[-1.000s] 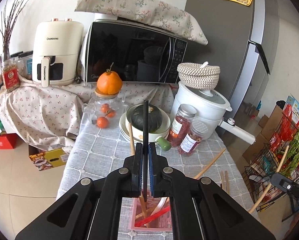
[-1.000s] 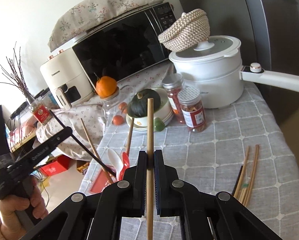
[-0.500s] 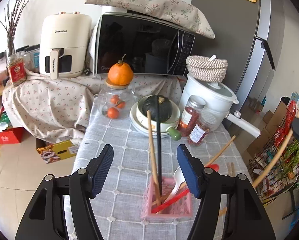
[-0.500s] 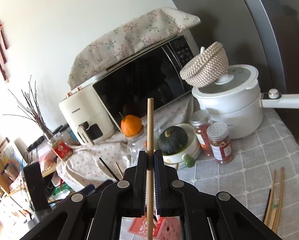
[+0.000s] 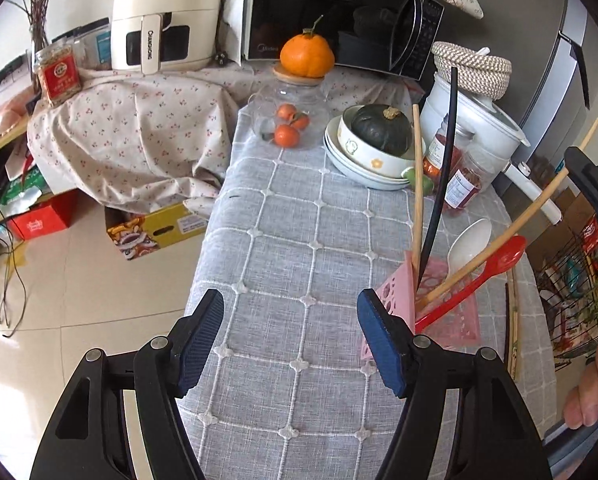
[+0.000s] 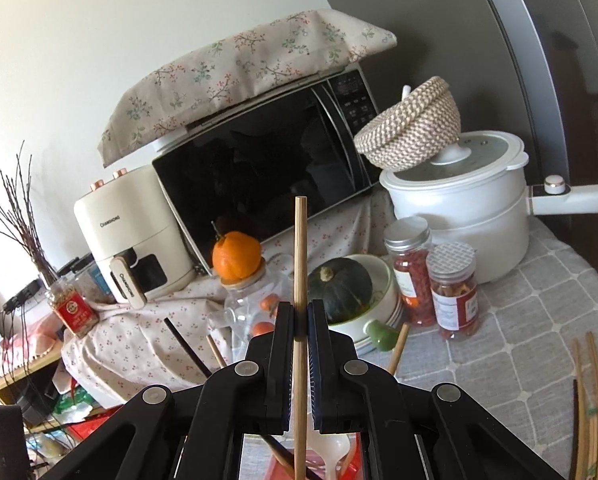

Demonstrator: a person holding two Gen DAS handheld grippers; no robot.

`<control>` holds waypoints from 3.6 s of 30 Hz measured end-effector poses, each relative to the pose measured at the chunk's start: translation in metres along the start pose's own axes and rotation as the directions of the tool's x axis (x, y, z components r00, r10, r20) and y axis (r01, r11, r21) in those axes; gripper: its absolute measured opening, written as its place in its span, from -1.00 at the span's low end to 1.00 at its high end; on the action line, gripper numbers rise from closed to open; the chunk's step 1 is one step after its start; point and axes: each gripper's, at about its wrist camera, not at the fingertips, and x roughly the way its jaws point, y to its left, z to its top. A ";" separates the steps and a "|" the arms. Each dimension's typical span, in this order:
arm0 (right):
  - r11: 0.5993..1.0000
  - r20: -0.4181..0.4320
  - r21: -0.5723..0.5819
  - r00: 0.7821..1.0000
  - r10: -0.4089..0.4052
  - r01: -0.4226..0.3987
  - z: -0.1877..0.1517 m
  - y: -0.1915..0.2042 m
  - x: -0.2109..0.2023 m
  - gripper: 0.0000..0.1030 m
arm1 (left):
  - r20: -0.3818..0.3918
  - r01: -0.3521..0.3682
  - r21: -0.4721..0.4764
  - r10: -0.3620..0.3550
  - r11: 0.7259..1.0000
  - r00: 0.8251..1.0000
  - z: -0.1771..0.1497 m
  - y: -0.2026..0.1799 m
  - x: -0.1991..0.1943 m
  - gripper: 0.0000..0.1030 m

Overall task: Organize utensils
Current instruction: 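Carry the wooden chopstick into the pink basket and open the right tool, then move both open tools back over the remaining chopsticks, then grasp the gold-tipped black chopstick with the left tool and lift it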

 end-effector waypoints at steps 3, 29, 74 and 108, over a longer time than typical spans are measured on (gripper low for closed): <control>0.999 -0.020 -0.032 1.000 -0.015 0.014 -0.012 0.008 0.011 -0.90 | -0.015 0.012 0.013 -0.011 1.000 1.000 -0.001 -0.004 0.002 0.40; 0.997 -0.114 -0.076 0.993 0.007 -0.016 0.028 -0.050 -0.057 0.41 | -0.083 0.096 0.169 -0.083 0.981 0.993 -0.032 -0.074 -0.010 0.55; 0.953 -0.637 0.007 0.736 -0.230 0.304 -0.044 -0.308 -0.061 0.66 | -0.393 0.271 0.231 -0.165 0.935 0.905 -0.051 -0.332 0.138 -0.69; 0.938 -0.643 0.065 0.734 -0.221 0.340 -0.039 -0.307 -0.052 0.66 | -0.204 0.177 0.458 -0.091 0.871 0.975 -0.053 -0.296 0.055 -0.90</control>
